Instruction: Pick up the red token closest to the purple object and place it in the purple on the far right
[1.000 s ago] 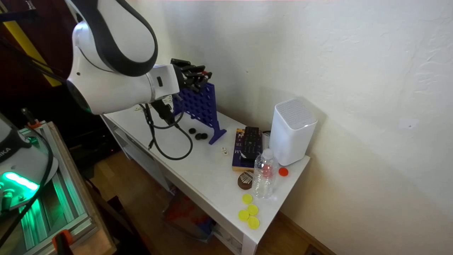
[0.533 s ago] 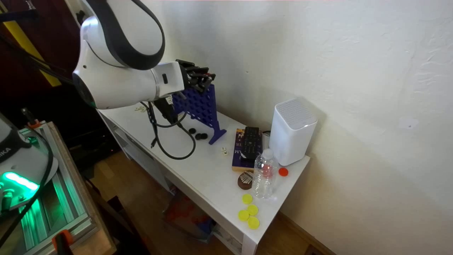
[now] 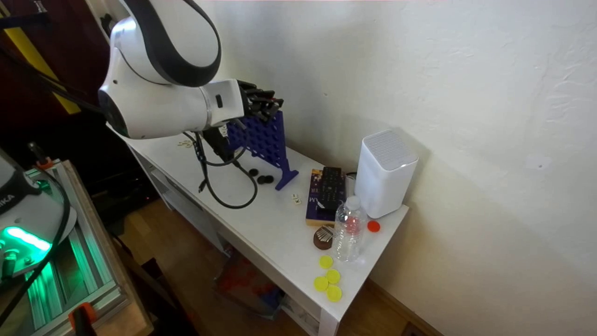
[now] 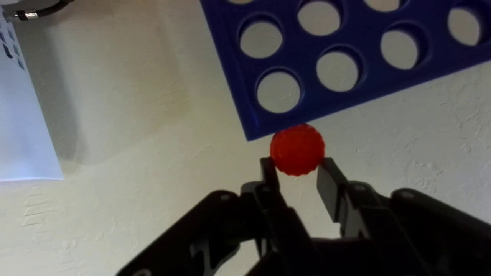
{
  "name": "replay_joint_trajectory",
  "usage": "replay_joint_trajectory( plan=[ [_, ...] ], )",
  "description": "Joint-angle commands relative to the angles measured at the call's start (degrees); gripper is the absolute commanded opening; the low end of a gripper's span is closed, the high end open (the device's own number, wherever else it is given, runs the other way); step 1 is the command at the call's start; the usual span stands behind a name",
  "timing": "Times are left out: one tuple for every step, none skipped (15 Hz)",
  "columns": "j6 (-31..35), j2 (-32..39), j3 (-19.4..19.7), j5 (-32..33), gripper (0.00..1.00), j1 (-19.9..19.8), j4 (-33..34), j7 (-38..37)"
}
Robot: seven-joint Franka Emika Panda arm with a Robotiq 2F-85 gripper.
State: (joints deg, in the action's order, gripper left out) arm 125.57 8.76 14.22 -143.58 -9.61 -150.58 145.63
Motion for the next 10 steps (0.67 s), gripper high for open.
replay_joint_trajectory(
  plan=[
    [1.82,0.98,0.03,-0.42,0.08,0.23,1.28,-0.71],
    [1.97,1.03,0.04,-0.42,0.08,0.24,1.31,-0.74],
    [1.96,1.10,0.02,-0.41,0.08,0.25,1.27,-0.77],
    [1.75,1.13,-0.03,-0.41,0.08,0.29,1.17,-0.80],
    [1.64,1.18,-0.12,-0.41,0.08,0.37,1.09,-0.88],
    [1.63,1.21,-0.16,-0.41,0.08,0.42,1.01,-0.87],
    [1.33,1.27,-0.19,-0.41,0.08,0.44,0.88,-0.90],
    [0.73,1.35,-0.21,-0.41,0.08,0.42,0.64,-1.01],
    [0.25,1.50,-0.25,-0.41,0.08,0.44,0.48,-1.02],
    [-0.41,1.61,-0.20,-0.40,0.08,0.38,0.27,-0.92]
  ],
)
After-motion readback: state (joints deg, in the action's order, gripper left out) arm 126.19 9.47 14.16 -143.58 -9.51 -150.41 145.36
